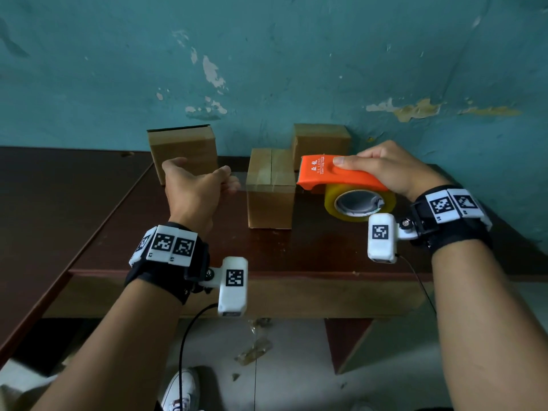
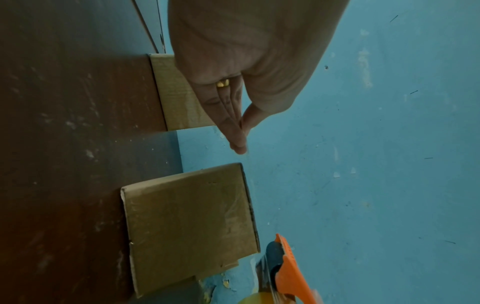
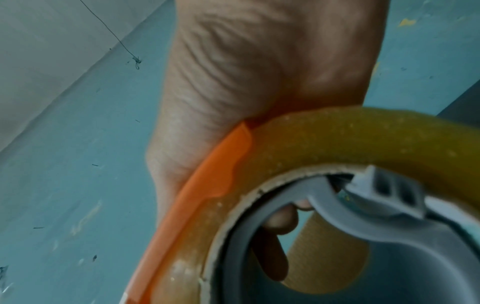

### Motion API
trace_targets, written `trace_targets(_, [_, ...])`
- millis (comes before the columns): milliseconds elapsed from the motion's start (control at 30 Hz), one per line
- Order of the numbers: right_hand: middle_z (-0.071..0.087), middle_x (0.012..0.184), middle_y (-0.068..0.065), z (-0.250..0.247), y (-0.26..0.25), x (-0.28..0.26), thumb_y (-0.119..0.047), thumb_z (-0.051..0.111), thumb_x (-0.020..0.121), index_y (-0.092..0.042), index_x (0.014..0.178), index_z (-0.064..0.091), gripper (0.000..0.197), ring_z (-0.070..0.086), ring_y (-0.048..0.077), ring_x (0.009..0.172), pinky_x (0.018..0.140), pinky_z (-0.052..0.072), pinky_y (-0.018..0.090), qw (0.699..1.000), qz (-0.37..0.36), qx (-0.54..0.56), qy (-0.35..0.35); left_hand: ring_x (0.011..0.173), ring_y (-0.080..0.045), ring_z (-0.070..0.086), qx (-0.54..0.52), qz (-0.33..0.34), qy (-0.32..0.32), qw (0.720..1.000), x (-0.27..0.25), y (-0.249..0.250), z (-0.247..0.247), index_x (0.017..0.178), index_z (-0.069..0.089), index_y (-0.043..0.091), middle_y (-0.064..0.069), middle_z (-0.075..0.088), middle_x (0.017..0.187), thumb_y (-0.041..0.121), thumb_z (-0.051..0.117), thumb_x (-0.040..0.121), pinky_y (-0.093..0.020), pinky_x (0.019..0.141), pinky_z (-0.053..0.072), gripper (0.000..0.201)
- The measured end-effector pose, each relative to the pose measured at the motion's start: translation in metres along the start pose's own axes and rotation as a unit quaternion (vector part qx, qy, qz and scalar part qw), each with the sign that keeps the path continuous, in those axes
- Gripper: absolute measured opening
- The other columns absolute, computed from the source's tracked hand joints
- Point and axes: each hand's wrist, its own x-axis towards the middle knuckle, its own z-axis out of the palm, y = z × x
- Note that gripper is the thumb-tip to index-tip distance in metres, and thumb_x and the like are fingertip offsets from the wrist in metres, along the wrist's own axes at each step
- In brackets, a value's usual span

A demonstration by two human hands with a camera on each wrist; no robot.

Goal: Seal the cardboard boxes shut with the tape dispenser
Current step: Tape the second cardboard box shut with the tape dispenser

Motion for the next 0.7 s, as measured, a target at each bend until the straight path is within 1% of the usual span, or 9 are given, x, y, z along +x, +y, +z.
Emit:
trace_targets(67, [0.079, 0.087, 0.018, 0.001, 0.002, 0.000, -0.075, 0.074, 0.075, -0.009, 0.096, 0.084, 0.070, 0.076, 0.041, 0.089, 0.091, 0.058, 0.046, 1.000, 0.007, -0.001, 0.001, 0.076, -0.032, 0.080, 0.007, -0.003, 0.005, 1.000, -0.001, 0.000, 0.002, 0.136, 0.037, 0.019, -0.020, 0.076, 0.090, -0.005, 0.080, 0.089, -0.043, 0.074, 0.067, 0.068])
trace_targets(167, [0.079, 0.087, 0.018, 0.004, 0.007, 0.000, -0.071, 0.074, 0.082, -0.009, 0.095, 0.084, 0.064, 0.076, 0.041, 0.088, 0.096, 0.058, 0.051, 1.000, 0.014, -0.002, -0.001, 0.082, -0.035, 0.080, 0.014, -0.015, 0.015, 1.000, -0.002, -0.001, 0.003, 0.136, 0.038, 0.018, -0.020, 0.075, 0.095, -0.005, 0.080, 0.089, -0.048, 0.078, 0.067, 0.067])
trace_targets(300, [0.078, 0.090, 0.022, 0.008, 0.011, 0.003, -0.071, 0.073, 0.083, -0.007, 0.097, 0.083, 0.067, 0.075, 0.045, 0.089, 0.093, 0.058, 0.050, 1.000, 0.011, 0.009, -0.005, 0.074, -0.028, 0.080, 0.036, -0.015, 0.021, 0.999, -0.004, -0.003, 0.002, 0.136, 0.038, 0.017, -0.015, 0.074, 0.090, -0.003, 0.080, 0.090, -0.049, 0.082, 0.067, 0.066])
trace_targets(367, [0.079, 0.089, 0.021, 0.009, 0.014, 0.003, -0.072, 0.072, 0.084, -0.007, 0.097, 0.083, 0.067, 0.075, 0.044, 0.089, 0.089, 0.057, 0.043, 1.000, 0.014, 0.011, -0.009, 0.065, -0.013, 0.078, 0.059, -0.003, 0.023, 0.998, -0.004, -0.005, 0.003, 0.139, 0.039, 0.014, -0.008, 0.071, 0.089, 0.002, 0.081, 0.090, -0.036, 0.080, 0.067, 0.066])
trace_targets(433, [0.079, 0.090, 0.019, 0.011, 0.016, 0.002, -0.071, 0.070, 0.086, -0.007, 0.099, 0.083, 0.066, 0.076, 0.042, 0.090, 0.092, 0.057, 0.044, 1.000, 0.022, 0.010, -0.018, 0.059, -0.001, 0.073, 0.090, 0.016, 0.022, 0.996, -0.005, -0.005, 0.003, 0.142, 0.040, 0.012, -0.004, 0.072, 0.090, 0.012, 0.086, 0.088, -0.018, 0.064, 0.061, 0.071])
trace_targets(500, [0.080, 0.090, 0.017, 0.013, 0.018, 0.001, -0.069, 0.069, 0.088, -0.007, 0.100, 0.082, 0.064, 0.077, 0.038, 0.087, 0.091, 0.058, 0.043, 0.999, 0.029, 0.014, -0.031, 0.064, -0.007, 0.077, 0.099, 0.021, 0.023, 0.995, -0.006, -0.006, 0.005, 0.141, 0.038, 0.012, -0.008, 0.077, 0.091, 0.024, 0.093, 0.082, -0.014, 0.056, 0.056, 0.081])
trace_targets(600, [0.081, 0.087, 0.011, 0.017, 0.019, 0.001, -0.063, 0.068, 0.092, -0.009, 0.098, 0.082, 0.056, 0.078, 0.024, 0.076, 0.081, 0.056, 0.034, 0.998, 0.042, 0.026, -0.048, 0.067, -0.010, 0.077, 0.132, 0.027, 0.035, 0.990, -0.008, -0.007, 0.008, 0.141, 0.038, 0.012, -0.001, 0.070, 0.099, 0.040, 0.100, 0.068, -0.020, 0.066, 0.057, 0.100])
trace_targets(633, [0.081, 0.086, 0.011, 0.019, 0.019, 0.002, -0.062, 0.068, 0.092, -0.009, 0.098, 0.082, 0.055, 0.078, 0.023, 0.075, 0.081, 0.056, 0.033, 0.997, 0.044, 0.028, -0.050, 0.071, -0.011, 0.075, 0.153, 0.029, 0.038, 0.987, -0.009, -0.008, 0.009, 0.141, 0.037, 0.012, 0.001, 0.066, 0.103, 0.047, 0.101, 0.065, -0.020, 0.070, 0.055, 0.105])
trace_targets(700, [0.081, 0.088, 0.013, 0.023, 0.018, 0.004, -0.064, 0.067, 0.092, -0.007, 0.099, 0.081, 0.059, 0.079, 0.029, 0.082, 0.084, 0.058, 0.037, 0.997, 0.046, 0.032, -0.053, 0.094, -0.014, 0.072, 0.194, 0.030, 0.036, 0.980, -0.009, -0.009, 0.009, 0.143, 0.036, 0.014, -0.002, 0.063, 0.118, 0.058, 0.101, 0.057, -0.025, 0.079, 0.053, 0.116])
